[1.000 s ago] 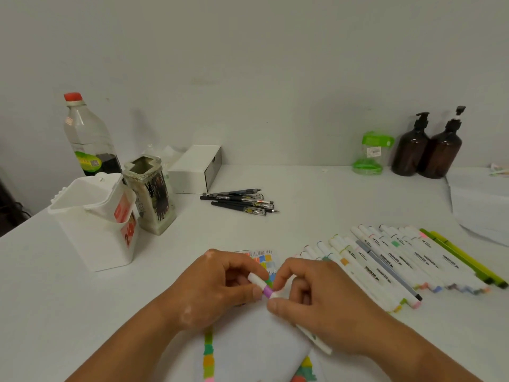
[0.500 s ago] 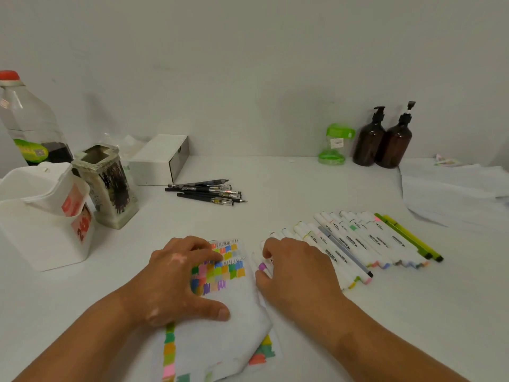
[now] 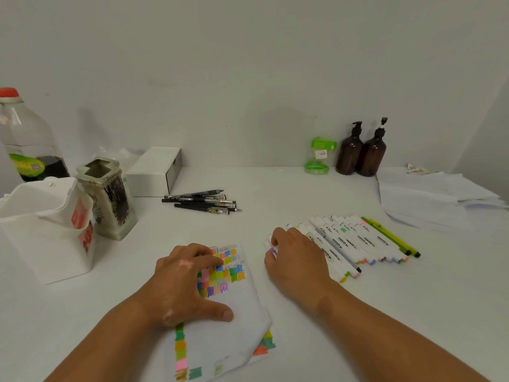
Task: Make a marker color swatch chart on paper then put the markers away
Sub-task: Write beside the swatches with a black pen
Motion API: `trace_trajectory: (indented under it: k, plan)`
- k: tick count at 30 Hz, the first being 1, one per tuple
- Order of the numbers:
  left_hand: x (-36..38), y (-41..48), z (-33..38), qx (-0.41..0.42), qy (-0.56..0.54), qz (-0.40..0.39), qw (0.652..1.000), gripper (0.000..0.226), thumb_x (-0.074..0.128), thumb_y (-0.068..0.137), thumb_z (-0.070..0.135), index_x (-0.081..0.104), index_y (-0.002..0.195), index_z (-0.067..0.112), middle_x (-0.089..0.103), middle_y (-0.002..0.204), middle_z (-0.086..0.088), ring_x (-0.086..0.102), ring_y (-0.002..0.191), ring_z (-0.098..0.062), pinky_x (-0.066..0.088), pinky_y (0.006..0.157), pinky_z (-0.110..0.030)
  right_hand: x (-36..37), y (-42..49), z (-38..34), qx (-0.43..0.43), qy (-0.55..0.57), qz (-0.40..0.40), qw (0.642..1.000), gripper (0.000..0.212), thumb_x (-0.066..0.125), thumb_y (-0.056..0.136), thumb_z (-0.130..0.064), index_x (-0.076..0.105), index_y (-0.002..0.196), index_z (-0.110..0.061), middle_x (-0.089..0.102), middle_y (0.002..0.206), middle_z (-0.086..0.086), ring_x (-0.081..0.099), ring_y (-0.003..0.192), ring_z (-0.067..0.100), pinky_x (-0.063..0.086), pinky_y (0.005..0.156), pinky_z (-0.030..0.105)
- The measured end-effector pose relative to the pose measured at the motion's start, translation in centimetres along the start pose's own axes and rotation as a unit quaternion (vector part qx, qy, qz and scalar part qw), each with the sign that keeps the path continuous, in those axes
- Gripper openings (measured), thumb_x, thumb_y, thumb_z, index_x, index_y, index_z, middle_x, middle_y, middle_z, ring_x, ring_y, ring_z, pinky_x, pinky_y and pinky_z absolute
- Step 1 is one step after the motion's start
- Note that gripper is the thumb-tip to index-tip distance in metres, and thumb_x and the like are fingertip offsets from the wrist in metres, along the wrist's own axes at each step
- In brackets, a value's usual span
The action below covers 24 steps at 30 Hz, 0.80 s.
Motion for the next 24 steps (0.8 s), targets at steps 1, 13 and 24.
trace_trajectory:
  k: [1, 13, 24]
  plan:
    - [0.0, 0.0, -0.1, 0.002, 0.0, 0.003, 1.0, 0.111, 0.059, 0.043, 0.098, 0.046, 0.14, 0.044, 0.034, 0.143, 0.023, 0.03, 0.132, -0.005, 0.027, 0.115, -0.037, 0.0, 0.1, 0.1, 0.007, -0.002, 0.001, 1.0, 0.017, 0.048, 0.095, -0.034, 0.054, 0.106, -0.023, 0.057, 0.102, -0.002, 0.055, 0.088, 0.023, 0.034, 0.068, 0.032]
    - [-0.5, 0.2, -1.0, 0.022, 0.021, -0.035, 0.999, 0.11, 0.061, 0.048, 0.094, 0.044, 0.143, 0.04, 0.035, 0.146, 0.018, 0.032, 0.133, -0.01, 0.028, 0.113, -0.036, -0.2, 0.8, 0.7, 0.05, 0.006, -0.028, 0.998, 0.013, 0.054, 0.092, -0.037, 0.054, 0.101, -0.028, 0.05, 0.095, -0.007, 0.053, 0.085, 0.018, 0.044, 0.068, 0.032]
    - [-2.7, -0.7, -5.9, 0.017, -0.046, 0.022, 0.999, 0.092, 0.066, 0.056, 0.088, 0.055, 0.134, 0.04, 0.043, 0.139, 0.024, 0.04, 0.124, 0.0, 0.039, 0.107, -0.024, 3.3, 8.3, -10.0, -0.129, 0.033, -0.102, 0.986, 0.034, 0.053, 0.103, -0.024, 0.062, 0.136, -0.021, 0.062, 0.137, 0.0, 0.059, 0.12, 0.02, 0.044, 0.102, 0.031]
Point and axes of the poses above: each hand's wrist, its own y-axis towards the middle knuckle, its own x-axis out of the palm, z = x × y, the point moved 10 cm from there along y, towards the middle knuckle
